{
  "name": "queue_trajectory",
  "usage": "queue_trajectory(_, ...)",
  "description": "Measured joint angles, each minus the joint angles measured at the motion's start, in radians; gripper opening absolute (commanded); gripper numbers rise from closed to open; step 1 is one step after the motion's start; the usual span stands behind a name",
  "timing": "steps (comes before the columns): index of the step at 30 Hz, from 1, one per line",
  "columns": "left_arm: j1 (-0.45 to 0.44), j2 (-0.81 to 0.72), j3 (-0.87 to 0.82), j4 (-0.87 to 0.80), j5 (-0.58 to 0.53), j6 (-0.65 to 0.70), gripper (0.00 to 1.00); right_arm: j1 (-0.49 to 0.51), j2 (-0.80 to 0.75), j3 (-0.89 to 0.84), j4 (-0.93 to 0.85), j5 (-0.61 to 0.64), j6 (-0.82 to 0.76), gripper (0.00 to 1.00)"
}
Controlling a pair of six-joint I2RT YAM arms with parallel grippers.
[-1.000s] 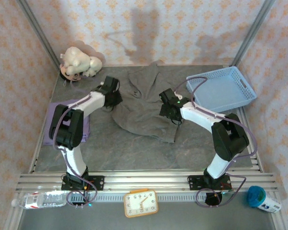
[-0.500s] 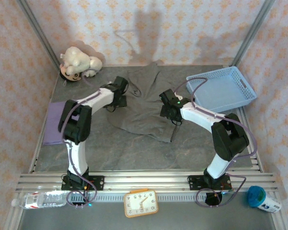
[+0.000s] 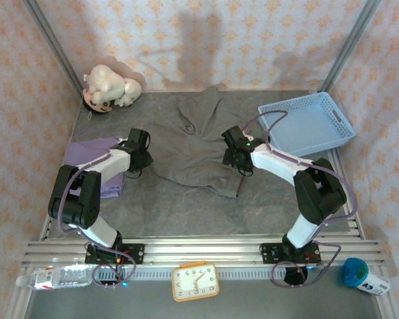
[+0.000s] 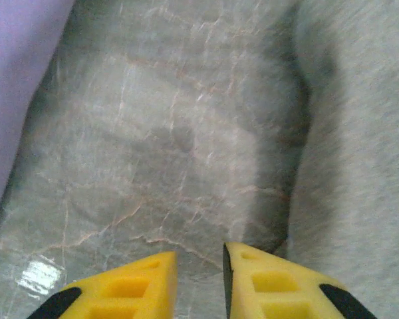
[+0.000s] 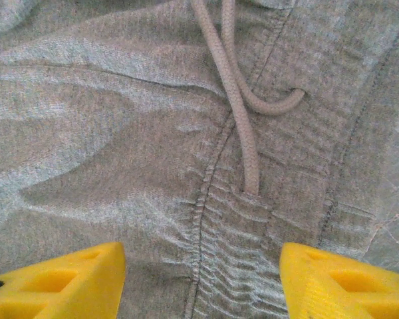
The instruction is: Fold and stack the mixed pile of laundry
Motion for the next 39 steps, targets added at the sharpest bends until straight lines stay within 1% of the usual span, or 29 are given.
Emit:
queue_trajectory(2, 0.000, 0.019, -0.006, 0.013, 0.003, -0.012, 0.25, 0.000, -0.005, 0.000, 0.000, 0.001, 0.000, 0.62)
queue_trajectory(5, 0.000, 0.087, 0.023, 0.036, 0.002, -0.023, 0.33, 0.002, -0.009, 0.000, 0.000, 0.000, 0.000, 0.62)
queue_trajectory(7, 0.000, 0.111, 0.060, 0.012, 0.008, -0.030, 0.40, 0.004, -0.014, 0.000, -0.001, 0.001, 0.000, 0.62)
queue_trajectory(10, -0.003, 0.135, 0.100, -0.018, 0.021, -0.042, 0.42, 0.004, -0.022, 0.000, -0.001, 0.002, 0.000, 0.62)
queue_trajectory(17, -0.011, 0.174, 0.162, -0.046, 0.037, -0.056, 0.43, 0.005, -0.024, 0.000, -0.001, 0.003, 0.000, 0.62)
queue_trajectory(23, -0.058, 0.227, 0.243, 0.073, 0.096, -0.060, 0.43, 0.005, -0.024, 0.000, -0.001, 0.001, 0.000, 0.62)
queue_trajectory(29, -0.085, 0.231, 0.312, 0.097, 0.104, -0.056, 0.43, 0.005, -0.023, -0.002, 0.000, 0.001, 0.000, 0.62)
queue_trajectory(32, -0.090, 0.262, 0.351, 0.106, 0.104, -0.055, 0.43, 0.005, -0.023, -0.007, 0.000, 0.001, 0.000, 0.62)
queue_trajectory(35, -0.090, 0.318, 0.377, 0.110, 0.107, -0.052, 0.41, 0.005, -0.023, -0.015, 0.000, 0.001, 0.000, 0.62)
queue_trajectory(39, -0.090, 0.373, 0.379, 0.108, 0.111, -0.048, 0.33, 0.006, -0.023, -0.026, 0.000, 0.002, 0.000, 0.62)
